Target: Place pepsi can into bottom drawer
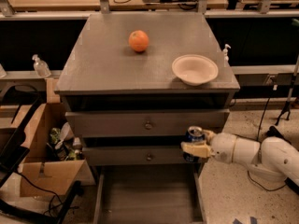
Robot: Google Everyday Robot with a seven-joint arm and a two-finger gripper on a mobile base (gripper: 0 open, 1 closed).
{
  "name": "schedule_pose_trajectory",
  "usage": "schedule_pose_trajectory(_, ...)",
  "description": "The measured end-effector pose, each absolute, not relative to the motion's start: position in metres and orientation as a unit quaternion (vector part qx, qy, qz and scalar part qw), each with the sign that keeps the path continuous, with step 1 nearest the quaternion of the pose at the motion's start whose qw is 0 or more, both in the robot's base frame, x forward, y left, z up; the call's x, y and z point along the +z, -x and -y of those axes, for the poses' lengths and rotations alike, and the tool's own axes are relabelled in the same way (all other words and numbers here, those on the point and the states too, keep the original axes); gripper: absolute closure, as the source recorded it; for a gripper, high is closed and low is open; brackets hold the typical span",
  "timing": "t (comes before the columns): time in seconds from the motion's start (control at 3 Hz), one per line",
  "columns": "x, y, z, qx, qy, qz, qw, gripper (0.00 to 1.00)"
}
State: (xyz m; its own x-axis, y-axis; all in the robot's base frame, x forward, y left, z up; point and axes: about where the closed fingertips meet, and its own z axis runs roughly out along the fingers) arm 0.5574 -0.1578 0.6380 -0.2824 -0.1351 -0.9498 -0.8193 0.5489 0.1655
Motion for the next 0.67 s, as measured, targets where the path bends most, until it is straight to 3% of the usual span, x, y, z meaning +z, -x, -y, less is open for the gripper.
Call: schedule_pose_trajectory(0.67, 0.6339, -0.5424, 0.141, 0.374, 0.349, -0.71, 0.484, 1.0)
